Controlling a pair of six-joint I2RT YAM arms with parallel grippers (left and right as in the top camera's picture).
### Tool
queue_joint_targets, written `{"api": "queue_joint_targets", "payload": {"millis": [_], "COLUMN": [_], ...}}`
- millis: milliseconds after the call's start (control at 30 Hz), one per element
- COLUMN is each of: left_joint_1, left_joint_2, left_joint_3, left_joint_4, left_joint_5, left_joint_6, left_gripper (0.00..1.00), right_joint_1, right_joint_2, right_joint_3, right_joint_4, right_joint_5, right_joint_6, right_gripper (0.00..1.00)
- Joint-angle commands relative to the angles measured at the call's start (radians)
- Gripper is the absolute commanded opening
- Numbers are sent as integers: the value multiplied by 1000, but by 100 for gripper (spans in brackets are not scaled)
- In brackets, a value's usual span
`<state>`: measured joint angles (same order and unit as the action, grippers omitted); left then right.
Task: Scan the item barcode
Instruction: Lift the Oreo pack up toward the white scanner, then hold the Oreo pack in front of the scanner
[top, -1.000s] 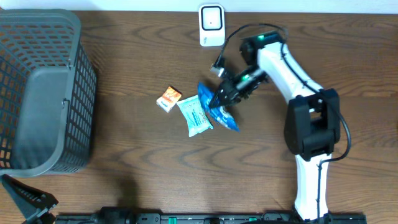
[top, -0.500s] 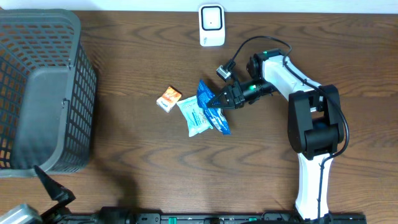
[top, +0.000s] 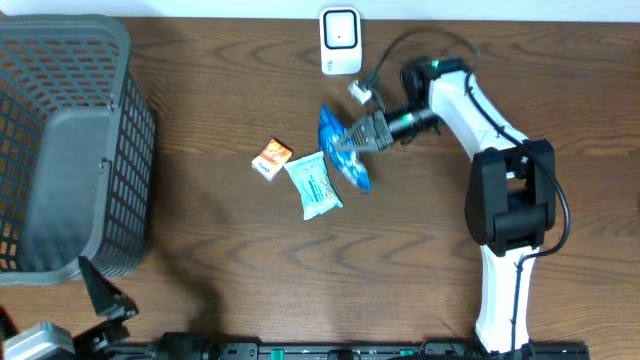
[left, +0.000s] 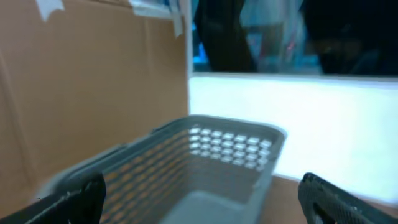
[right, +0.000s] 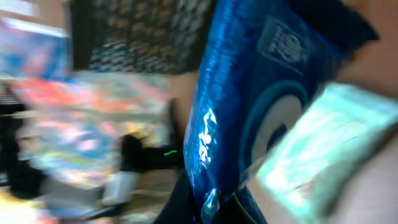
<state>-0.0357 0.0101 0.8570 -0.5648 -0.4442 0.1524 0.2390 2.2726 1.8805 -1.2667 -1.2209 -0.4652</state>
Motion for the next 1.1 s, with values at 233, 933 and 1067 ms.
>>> {"api": "queue_joint_targets", "payload": {"millis": [233,933,1067], "left_joint_1": [-5,-5,-5], "left_joint_2": [-6,-6,-6], "left_joint_3": [-381,-844,-853], "left_joint_4": [407,788,758], "left_joint_5": [57,105,249], "left_joint_6": [-107,-180,-148], "left_gripper": [98,98,98], "right_joint_1": [60,193,190], "right_joint_2": [-29,149,209], "right_joint_3": [243,246,246], "right_joint_4": [348,1184,1262], "right_joint_5": [715,1353,1378], "right_joint_6": [359,108,88], "right_gripper": [1,1,1]}}
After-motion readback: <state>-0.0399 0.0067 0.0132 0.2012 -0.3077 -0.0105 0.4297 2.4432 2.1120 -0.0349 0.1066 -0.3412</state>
